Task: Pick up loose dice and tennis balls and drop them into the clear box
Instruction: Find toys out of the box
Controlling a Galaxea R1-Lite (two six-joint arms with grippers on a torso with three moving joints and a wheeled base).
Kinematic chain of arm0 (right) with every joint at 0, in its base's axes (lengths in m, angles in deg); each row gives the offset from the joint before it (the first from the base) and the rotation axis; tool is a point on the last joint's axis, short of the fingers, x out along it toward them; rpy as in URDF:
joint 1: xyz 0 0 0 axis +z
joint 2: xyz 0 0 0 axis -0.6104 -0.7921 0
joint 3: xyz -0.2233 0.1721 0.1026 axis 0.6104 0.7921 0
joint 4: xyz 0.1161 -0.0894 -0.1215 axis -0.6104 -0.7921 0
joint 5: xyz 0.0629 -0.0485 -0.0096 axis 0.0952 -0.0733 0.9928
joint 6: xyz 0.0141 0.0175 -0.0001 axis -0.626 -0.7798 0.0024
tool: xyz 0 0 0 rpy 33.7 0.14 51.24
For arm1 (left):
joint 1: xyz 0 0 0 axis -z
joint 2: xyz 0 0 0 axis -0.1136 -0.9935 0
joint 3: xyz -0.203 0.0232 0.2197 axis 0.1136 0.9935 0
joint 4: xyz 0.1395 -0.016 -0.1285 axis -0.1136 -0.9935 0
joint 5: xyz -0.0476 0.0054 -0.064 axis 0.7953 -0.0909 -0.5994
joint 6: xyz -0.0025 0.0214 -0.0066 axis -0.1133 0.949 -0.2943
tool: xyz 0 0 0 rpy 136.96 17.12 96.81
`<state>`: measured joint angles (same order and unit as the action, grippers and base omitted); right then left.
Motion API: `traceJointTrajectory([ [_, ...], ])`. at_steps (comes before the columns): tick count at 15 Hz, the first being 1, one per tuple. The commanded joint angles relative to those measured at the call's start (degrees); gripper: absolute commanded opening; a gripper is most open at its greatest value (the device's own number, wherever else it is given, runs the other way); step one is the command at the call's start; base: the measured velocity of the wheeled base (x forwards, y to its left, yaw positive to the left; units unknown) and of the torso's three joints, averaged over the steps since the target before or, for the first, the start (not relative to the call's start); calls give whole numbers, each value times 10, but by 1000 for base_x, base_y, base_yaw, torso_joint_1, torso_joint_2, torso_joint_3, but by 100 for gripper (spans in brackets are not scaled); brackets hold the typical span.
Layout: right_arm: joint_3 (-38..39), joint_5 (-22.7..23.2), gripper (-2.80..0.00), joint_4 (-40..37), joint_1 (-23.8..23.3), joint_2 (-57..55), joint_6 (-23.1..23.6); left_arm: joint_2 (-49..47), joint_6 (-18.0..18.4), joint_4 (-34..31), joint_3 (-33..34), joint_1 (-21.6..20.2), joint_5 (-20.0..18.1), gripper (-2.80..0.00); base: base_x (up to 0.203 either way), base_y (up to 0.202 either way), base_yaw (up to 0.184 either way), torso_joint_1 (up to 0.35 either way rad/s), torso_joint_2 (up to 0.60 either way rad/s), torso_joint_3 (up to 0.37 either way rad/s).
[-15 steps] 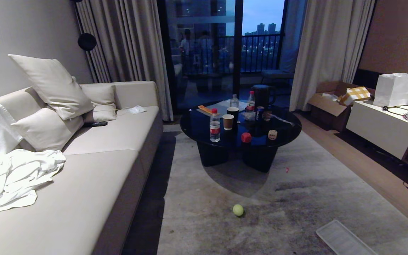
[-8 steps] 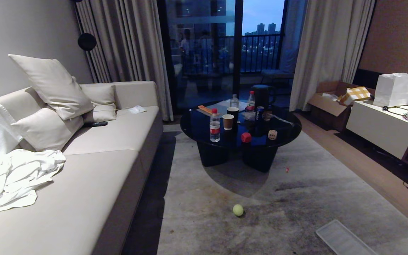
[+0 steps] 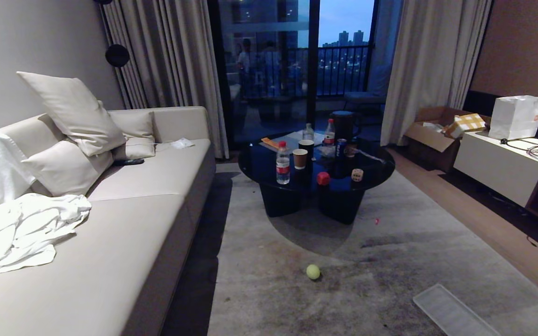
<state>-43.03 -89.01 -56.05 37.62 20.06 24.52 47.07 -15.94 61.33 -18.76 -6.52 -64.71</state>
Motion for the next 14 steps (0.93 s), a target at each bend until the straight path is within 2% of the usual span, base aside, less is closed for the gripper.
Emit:
traceJointTrajectory([
  [1,0,0,-280,0,0,-1,0,0,-1,0,0,0,1,-280,-192,0,-2,4,5,2],
  [12,1,0,-280,0,0,-1,0,0,0,0,0,0,0,-280,-180,0,-1,2,3,1],
  [14,0,0,-280,0,1,-1,0,0,0,0,0,0,0,-280,-59,0,1,1,1,3],
])
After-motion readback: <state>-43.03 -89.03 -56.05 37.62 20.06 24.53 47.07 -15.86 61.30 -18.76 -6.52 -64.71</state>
